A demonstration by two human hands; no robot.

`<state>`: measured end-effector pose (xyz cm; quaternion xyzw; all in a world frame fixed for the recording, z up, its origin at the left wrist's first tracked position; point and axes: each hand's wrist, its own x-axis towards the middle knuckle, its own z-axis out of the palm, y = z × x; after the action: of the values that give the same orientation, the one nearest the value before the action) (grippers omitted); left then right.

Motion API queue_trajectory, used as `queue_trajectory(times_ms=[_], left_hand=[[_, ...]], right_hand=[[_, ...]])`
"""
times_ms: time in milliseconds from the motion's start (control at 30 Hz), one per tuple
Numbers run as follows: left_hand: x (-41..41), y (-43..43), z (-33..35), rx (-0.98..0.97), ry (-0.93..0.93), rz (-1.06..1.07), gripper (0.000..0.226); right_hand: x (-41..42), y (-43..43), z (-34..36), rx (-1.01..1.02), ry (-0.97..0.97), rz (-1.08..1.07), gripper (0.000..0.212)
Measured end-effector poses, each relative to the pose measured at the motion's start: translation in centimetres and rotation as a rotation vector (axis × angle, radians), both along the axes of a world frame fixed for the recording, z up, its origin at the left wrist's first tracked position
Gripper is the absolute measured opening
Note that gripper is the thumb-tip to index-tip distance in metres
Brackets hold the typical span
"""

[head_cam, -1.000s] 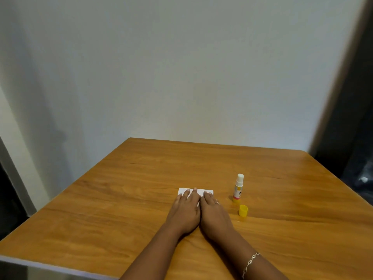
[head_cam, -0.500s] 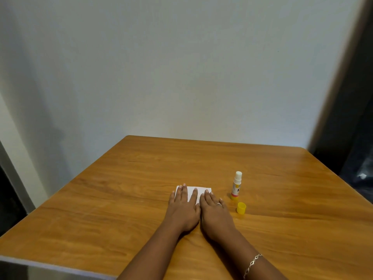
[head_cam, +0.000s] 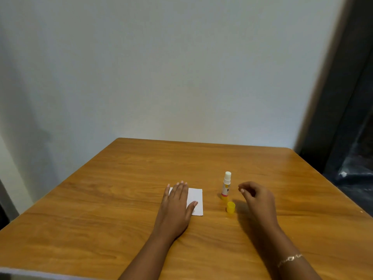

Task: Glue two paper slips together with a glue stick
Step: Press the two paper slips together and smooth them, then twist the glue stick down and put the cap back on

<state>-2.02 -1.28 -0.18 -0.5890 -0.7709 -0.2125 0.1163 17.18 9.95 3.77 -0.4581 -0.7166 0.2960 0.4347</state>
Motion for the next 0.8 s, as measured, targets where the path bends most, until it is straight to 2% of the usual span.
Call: queue_trajectory(times_ms=[100, 167, 367, 467, 533, 667, 800], left_hand=[[0.0, -0.1, 0.0, 0.036, -0.021, -0.057, 0.067], [0.0, -0.2, -0.2, 0.066, -0.020, -0.064, 0.065], [-0.1, -0.1, -0.3, 0.121, -0.048, -0.120, 0.063], [0.0, -0.1, -0.4, 0.189, -0.081, -0.164, 0.065], [0.6, -0.1, -0.1, 0.270, -0.224, -0.189, 0.063], [3.1, -0.4, 1.4, 0.417, -0.764, -0.232, 0.058], [3.4, -1.1, 1.9, 0.465, -0.927, -0.337, 0.047]], right_hand=[[-1.1, 2.0, -0.9, -0.275, 0.093, 0.235, 0.026], [-1.8, 2.8, -0.9, -0.360, 0.119, 0.361, 0.033], [-2.6, 2.7, 0.2, -0.363, 0.080, 0.416, 0.025], [-2.8, 2.0, 0.9, -0.246, 0.186, 0.389, 0.024], [-3.3, 0.4, 1.8, -0.178, 0.258, 0.450, 0.023], [-5.3, -3.5, 1.1, -0.106, 0.192, 0.641, 0.021], [-6.5, -5.3, -1.5, -0.086, 0.156, 0.641, 0.021]])
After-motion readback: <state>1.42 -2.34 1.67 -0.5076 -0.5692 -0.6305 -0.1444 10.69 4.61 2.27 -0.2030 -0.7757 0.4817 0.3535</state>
